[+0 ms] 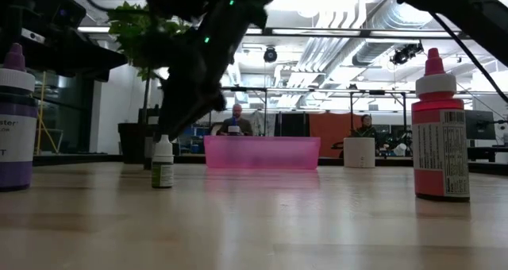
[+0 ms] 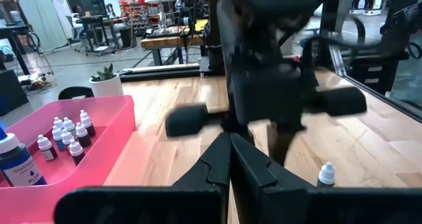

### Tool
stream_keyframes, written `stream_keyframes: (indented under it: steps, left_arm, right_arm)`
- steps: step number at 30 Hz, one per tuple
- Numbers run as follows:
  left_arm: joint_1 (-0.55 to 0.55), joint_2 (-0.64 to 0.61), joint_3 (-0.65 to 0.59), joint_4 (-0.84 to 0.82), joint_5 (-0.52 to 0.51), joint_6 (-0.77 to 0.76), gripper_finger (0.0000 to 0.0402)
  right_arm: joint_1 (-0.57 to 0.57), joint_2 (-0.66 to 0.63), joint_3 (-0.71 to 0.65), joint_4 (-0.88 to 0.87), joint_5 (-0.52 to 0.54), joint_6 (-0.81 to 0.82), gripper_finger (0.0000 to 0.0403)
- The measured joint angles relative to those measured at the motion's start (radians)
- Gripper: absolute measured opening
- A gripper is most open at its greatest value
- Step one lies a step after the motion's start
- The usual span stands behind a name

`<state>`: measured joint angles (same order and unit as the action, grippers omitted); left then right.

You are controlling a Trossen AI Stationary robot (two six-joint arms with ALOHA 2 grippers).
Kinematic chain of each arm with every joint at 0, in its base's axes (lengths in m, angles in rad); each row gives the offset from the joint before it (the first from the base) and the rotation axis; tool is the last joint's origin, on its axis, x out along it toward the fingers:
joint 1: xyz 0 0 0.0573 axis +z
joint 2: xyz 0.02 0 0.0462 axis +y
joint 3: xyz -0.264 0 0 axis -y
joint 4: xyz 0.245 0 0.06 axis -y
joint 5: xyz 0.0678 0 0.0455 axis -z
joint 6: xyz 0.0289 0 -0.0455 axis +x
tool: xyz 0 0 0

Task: Pick & Place food coloring
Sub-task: Put the small black food coloring bottle into the red bin

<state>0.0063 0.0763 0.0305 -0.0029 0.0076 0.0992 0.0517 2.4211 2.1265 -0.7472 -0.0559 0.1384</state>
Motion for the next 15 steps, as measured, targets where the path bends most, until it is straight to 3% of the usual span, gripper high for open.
stream_keyframes:
  steps: [7, 15]
  left_arm:
    - [0.000, 0.000, 0.000, 0.000, 0.000, 0.000, 0.0000]
    - [0.000, 0.000, 0.000, 0.000, 0.000, 0.000, 0.0000]
  right_arm:
    - [0.003, -0.085, 0.000, -0.109, 0.032, 0.027, 0.0035]
    - [0.004, -0.181, 0.000, -0.253, 0.159, 0.211, 0.0035]
